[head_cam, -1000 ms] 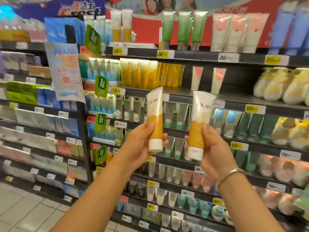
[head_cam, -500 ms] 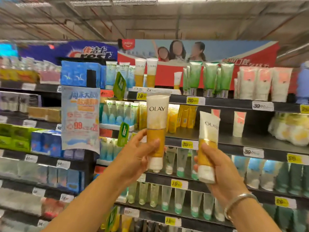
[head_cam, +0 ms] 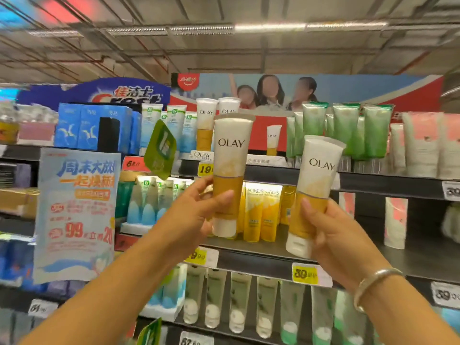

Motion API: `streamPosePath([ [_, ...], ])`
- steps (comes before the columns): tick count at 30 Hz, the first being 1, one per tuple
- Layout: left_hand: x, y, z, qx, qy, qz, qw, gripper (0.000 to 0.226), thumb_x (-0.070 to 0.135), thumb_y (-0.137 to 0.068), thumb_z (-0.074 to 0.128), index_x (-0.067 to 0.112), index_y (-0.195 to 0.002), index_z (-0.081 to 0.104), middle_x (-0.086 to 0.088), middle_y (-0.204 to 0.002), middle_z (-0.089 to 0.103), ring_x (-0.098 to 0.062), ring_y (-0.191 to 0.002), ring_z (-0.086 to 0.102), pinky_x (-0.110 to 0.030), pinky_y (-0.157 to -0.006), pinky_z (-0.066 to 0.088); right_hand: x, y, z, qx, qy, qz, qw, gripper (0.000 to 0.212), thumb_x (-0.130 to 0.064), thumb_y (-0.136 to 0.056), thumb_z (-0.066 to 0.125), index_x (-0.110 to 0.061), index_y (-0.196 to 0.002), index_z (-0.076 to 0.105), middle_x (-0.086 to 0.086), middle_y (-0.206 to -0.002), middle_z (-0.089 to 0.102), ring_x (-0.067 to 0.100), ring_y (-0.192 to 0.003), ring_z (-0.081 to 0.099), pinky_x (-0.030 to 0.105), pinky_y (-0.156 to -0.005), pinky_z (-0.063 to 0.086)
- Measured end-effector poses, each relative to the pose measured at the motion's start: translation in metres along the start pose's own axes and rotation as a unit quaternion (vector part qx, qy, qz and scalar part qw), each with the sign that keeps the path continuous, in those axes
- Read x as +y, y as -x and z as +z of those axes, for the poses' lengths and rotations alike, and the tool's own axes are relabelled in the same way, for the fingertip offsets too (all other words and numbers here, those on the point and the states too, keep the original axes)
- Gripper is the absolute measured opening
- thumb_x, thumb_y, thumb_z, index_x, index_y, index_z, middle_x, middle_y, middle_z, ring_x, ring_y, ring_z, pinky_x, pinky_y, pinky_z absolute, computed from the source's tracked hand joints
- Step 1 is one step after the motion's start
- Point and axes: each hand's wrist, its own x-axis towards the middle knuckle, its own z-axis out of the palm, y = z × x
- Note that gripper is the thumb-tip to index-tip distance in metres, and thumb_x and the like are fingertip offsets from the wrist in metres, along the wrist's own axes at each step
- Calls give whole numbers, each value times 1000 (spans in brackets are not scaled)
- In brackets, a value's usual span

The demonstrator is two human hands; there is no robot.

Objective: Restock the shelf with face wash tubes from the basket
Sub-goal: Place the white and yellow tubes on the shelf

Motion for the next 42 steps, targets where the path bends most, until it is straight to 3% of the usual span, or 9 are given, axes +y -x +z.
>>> streamPosePath([
  [3,10,-51,1,17,-47,32,998,58,24,-61,68,21,-117,57,6,-82,74,-7,-77,70,-41,-84,50,-6,-46,-15,-9,-2,-14,1000,37,-29,-72,56,-9,-103,55,12,-81,60,25,-74,60,38,-66,51],
  [7,29,-118,3,36,-72,79,994,56,24,-60,71,22,-115,58,6,-85,73,-9,-81,67,-44,-90,45,-15,-105,-25,-15,15,-64,998,33,-32,-70,57,-13,-97,57,0,-71,61,12,-66,60,31,-64,49],
  [12,35,-185,3,47,-101,125,986,38,9,-75,69,19,-108,55,-2,-93,71,-16,-87,69,-38,-81,55,-25,-163,-18,-18,52,-127,990,50,-35,-69,58,-7,-110,55,14,-99,63,25,-91,59,47,-89,49],
  [17,22,-226,4,35,-157,127,979,34,7,-74,72,24,-99,56,-6,-98,69,-19,-89,67,-34,-78,55,-38,-198,-9,-14,93,-194,976,40,-36,-65,59,-21,-102,58,-9,-84,74,6,-80,69,22,-67,56],
  [21,13,-246,2,43,-239,147,959,35,12,-72,76,27,-97,56,-7,-104,66,-23,-95,66,-42,-82,56,-43,-216,0,13,93,-230,969,38,-33,-68,59,-20,-103,54,-16,-70,71,-4,-63,66,15,-52,52],
  [25,10,-252,1,86,-287,168,939,34,16,-71,76,24,-97,56,-7,-101,66,-25,-95,65,-46,-86,54,-41,-231,9,50,133,-237,961,28,-23,-84,58,-18,-110,51,-10,-87,67,-1,-69,67,24,-62,58],
  [29,9,-250,3,107,-302,170,932,36,18,-73,75,21,-103,56,-2,-100,66,-20,-95,64,-40,-87,54,-34,-241,13,70,163,-236,956,31,-20,-86,59,-14,-115,49,1,-105,66,18,-95,66,37,-84,55],
  [36,3,-250,6,94,-314,178,928,39,17,-77,71,26,-107,49,0,-105,64,-18,-98,62,-34,-85,53,-17,-253,3,105,156,-235,954,19,-18,-85,61,-23,-101,52,-8,-93,67,3,-77,67,25,-70,56],
  [42,-3,-254,1,65,-301,109,945,40,20,-79,70,32,-105,42,7,-87,63,-12,-84,64,-22,-61,47,-10,-260,-9,135,141,-224,955,24,-16,-85,61,-15,-108,53,5,-104,68,19,-93,66,38,-82,54],
])
